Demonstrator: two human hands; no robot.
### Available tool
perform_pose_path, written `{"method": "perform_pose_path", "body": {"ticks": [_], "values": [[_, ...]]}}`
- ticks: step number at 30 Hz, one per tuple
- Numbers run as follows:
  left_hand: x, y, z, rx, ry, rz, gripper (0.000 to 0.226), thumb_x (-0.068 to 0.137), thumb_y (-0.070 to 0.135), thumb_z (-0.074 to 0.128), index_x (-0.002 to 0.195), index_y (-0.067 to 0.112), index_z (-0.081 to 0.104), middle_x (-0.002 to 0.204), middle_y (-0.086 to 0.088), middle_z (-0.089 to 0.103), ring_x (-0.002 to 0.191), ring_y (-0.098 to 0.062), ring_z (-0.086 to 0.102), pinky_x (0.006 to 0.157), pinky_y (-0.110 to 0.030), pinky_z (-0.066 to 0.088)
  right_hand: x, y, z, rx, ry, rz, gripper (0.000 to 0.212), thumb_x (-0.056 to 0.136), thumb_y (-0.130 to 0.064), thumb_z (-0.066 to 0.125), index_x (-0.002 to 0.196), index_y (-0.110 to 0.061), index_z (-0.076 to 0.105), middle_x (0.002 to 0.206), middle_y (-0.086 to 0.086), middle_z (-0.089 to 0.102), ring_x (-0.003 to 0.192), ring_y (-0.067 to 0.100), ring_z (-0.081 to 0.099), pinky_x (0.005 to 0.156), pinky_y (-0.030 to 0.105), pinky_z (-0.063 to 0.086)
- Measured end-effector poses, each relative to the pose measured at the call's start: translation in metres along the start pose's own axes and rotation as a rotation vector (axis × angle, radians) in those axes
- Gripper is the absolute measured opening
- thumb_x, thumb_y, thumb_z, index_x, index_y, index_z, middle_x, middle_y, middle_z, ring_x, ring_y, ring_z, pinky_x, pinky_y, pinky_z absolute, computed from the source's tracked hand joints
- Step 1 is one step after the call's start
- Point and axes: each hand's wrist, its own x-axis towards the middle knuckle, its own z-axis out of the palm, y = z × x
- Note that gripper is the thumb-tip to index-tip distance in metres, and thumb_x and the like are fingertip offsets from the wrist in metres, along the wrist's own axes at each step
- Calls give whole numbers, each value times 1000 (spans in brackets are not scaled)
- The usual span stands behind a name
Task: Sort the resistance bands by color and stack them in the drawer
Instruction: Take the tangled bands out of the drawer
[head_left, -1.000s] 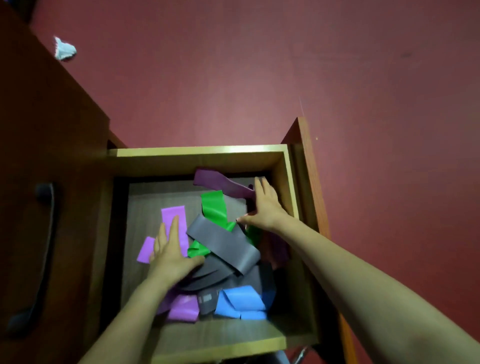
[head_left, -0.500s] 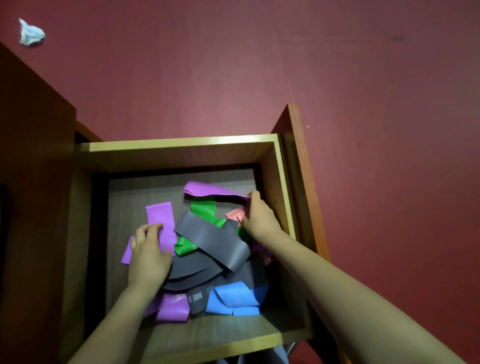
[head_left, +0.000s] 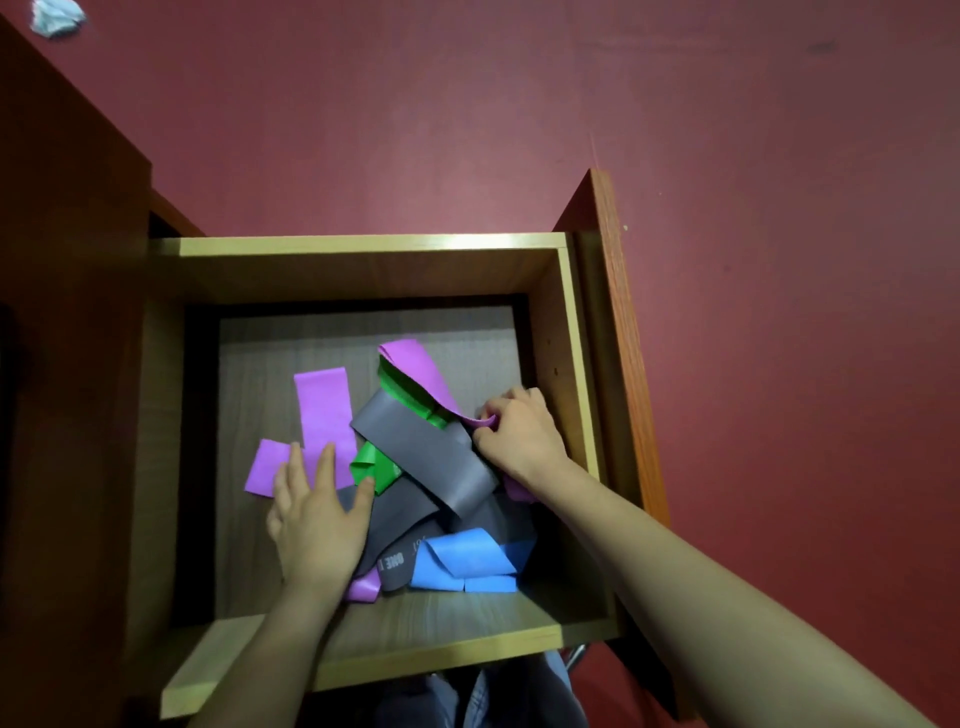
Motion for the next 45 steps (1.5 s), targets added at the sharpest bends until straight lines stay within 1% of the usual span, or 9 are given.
{"method": "perform_pose_path", "body": {"ticks": [9, 13, 19, 22, 28, 36, 40, 42, 45], "values": [[11, 2, -4, -423, 138, -106, 65, 72, -10, 57, 132, 4, 36, 108, -18, 53, 106, -36, 48, 93, -38, 33, -33, -5, 41, 543, 141, 213, 33, 81, -40, 60, 96, -17, 42, 104, 9, 61, 102, 29, 57, 80, 32, 44], [2, 20, -6, -701, -82, -187, 44, 84, -10, 43, 126, 1, 46, 75, 2, 51, 80, -16, 52, 64, -25, 39, -46, -10, 49, 201, -116, 219, 52, 82, -59, 47, 110, -16, 51, 115, 14, 63, 108, 34, 57, 82, 35, 41], [-11, 28, 2, -786, -253, -371, 40, 60, 44, 52, 75, 7, 57, 86, -20, 54, 75, -30, 55, 64, -40, 44, -47, -13, 48, 47, -166, 130, 29, 88, -40, 47, 93, -13, 57, 106, 12, 48, 99, 34, 56, 77, 36, 39], [-19, 21, 2, -684, -217, -348, 51, 62, 52, 45, 100, 22, 60, 111, -4, 52, 110, -27, 52, 98, -46, 41, -49, -12, 49, -28, -147, 106, 24, 88, -36, 49, 91, -12, 54, 98, 2, 27, 80, 28, 46, 70, 32, 34], [-29, 19, 3, -566, -392, -192, 55, 75, 58, 40, 126, 37, 44, 134, -1, 49, 119, -23, 50, 103, -41, 39, -58, -3, 49, -176, -182, 75, 41, 90, -44, 42, 113, -10, 51, 122, 11, 53, 110, 32, 55, 79, 34, 40], [-30, 30, 1, -874, -474, -254, 48, 92, 35, 42, 138, 24, 35, 137, 0, 49, 118, -18, 51, 82, -25, 41, -63, -2, 59, 457, -234, 327, 55, 60, -53, 43, 93, -16, 66, 110, 14, 68, 121, 34, 47, 113, 38, 26], [-33, 43, 1, -879, -495, -244, 39, 96, 28, 38, 133, 17, 39, 129, 0, 50, 106, -16, 56, 87, -16, 48, -57, -4, 68, 690, -193, 349, 29, 57, -42, 61, 65, -14, 63, 96, 20, 70, 99, 37, 63, 92, 49, 50], [-34, 51, -6, -919, -422, -199, 33, 95, 18, 41, 126, 12, 48, 100, 2, 59, 69, -2, 59, 54, -3, 44, -58, -11, 61, 795, -180, 337, 14, 69, -27, 67, 62, -16, 60, 89, 17, 69, 91, 30, 62, 86, 44, 49], [-34, 63, -21, -971, -429, -153, 33, 93, 18, 44, 125, 14, 51, 73, 11, 63, 54, 3, 59, 50, -11, 45, -59, -20, 41, 935, -146, 256, 16, 82, -10, 63, 67, -15, 59, 85, 10, 63, 87, 20, 54, 76, 35, 45]]}}
